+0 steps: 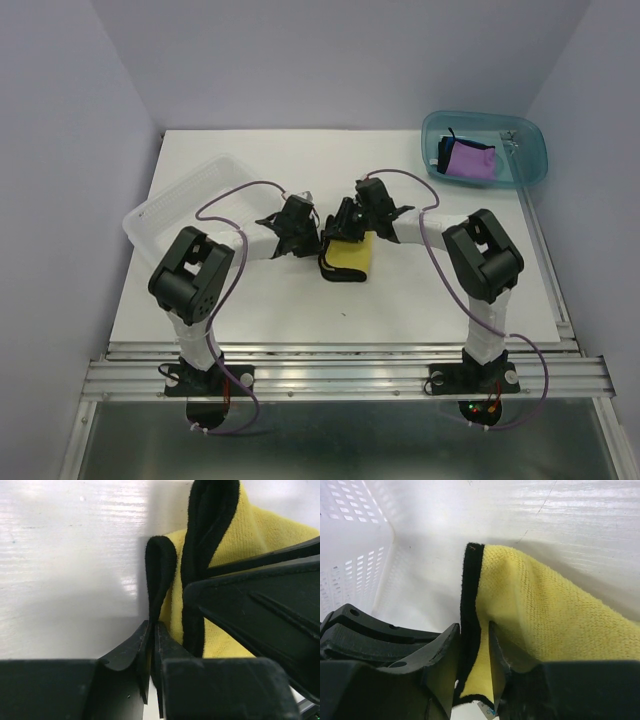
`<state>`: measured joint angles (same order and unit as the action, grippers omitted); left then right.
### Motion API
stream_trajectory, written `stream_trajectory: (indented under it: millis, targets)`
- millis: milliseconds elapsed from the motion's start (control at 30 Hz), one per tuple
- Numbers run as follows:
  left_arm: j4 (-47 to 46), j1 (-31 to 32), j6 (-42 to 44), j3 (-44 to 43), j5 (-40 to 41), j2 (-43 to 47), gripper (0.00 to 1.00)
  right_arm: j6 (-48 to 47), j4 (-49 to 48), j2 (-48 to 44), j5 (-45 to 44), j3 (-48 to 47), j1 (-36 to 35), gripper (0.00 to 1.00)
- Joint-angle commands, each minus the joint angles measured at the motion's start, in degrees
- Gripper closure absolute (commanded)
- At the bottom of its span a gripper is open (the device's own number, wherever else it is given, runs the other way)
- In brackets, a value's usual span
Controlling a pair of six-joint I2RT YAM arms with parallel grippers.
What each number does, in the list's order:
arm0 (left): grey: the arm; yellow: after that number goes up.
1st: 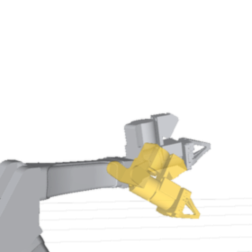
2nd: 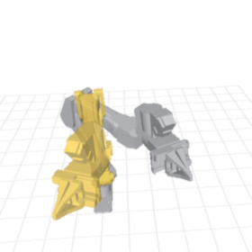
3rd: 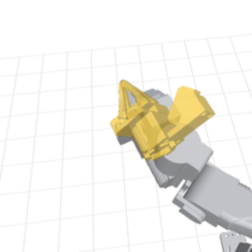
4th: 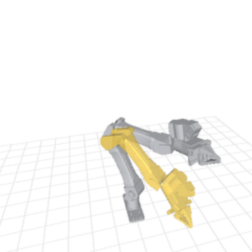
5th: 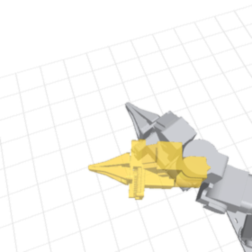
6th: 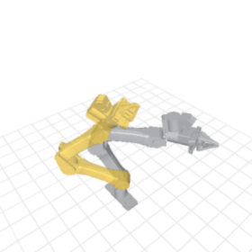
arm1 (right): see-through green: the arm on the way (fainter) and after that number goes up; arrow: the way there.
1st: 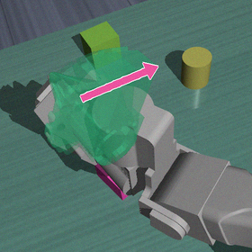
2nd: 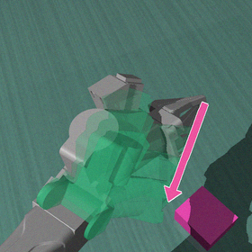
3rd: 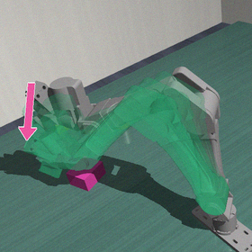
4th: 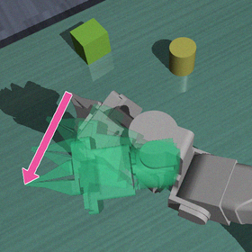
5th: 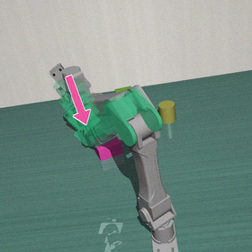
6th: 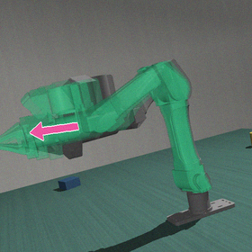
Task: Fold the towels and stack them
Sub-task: Fold the towel, then smooth out wrinkles on the folded towel
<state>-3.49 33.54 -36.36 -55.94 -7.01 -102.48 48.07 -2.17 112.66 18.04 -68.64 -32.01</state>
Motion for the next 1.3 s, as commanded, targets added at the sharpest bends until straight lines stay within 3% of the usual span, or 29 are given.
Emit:
stream_trajectory:
  millis: [0, 67, 133, 233, 300, 500, 533, 633, 833, 933, 1267]
  targets:
    - [3.2, 0.2, -0.6, 0.7, 2.2, 5.3, 0.82, -0.1, -2.3, -2.5, 1.0, -2.0, -0.6, 0.59]
    - [5.2, 0.2, -1.0, 0.2, 2.9, 6.0, 0.82, -0.3, -2.1, -3.8, 1.3, -2.0, -0.7, 0.53]
    - [5.8, 0.3, -1.1, 0.2, 3.0, 7.5, 0.81, -0.6, -2.2, -4.7, 1.7, -2.0, -0.6, 0.38]
    - [7.4, 0.4, -1.6, 0.7, 4.6, 9.8, 0.74, -1.3, -2.2, -7.6, 2.7, -1.8, -0.6, 0.29]
    - [8.6, 0.5, -2.0, 1.3, 6.5, 11.7, 0.69, -1.8, -1.9, -10.2, 2.6, -1.5, -0.7, 0.27]
    - [12.1, 0.6, -2.9, 2.9, 10.4, 16.1, 0.42, -2.8, -1.5, -17.1, 0.3, 2.5, -0.6, 0.2]
    - [12.4, 0.6, -3.3, 2.9, 10.7, 17.1, 0.35, -2.6, -1.5, -18.8, 0.0, 3.1, -0.6, 0.0]
    - [12.5, 1.3, -2.7, 1.6, 10.5, 18.0, 0.3, -3.6, -0.2, -21.4, -1.9, 4.8, -0.5, 0.0]
    - [10.6, 5.2, -0.4, -3.7, 8.9, 13.5, 0.33, -4.4, -1.6, -22.8, -1.0, 8.1, 2.4, 0.0]
    - [8.8, 5.8, 0.4, -5.8, 7.3, 10.0, 0.42, -3.4, -6.2, -20.8, 5.0, 10.0, 4.3, 0.0]
    - [6.3, 5.7, 0.4, -4.6, 4.0, 1.7, 0.47, -4.3, -9.9, -7.7, 9.9, 10.4, 7.0, 0.0]
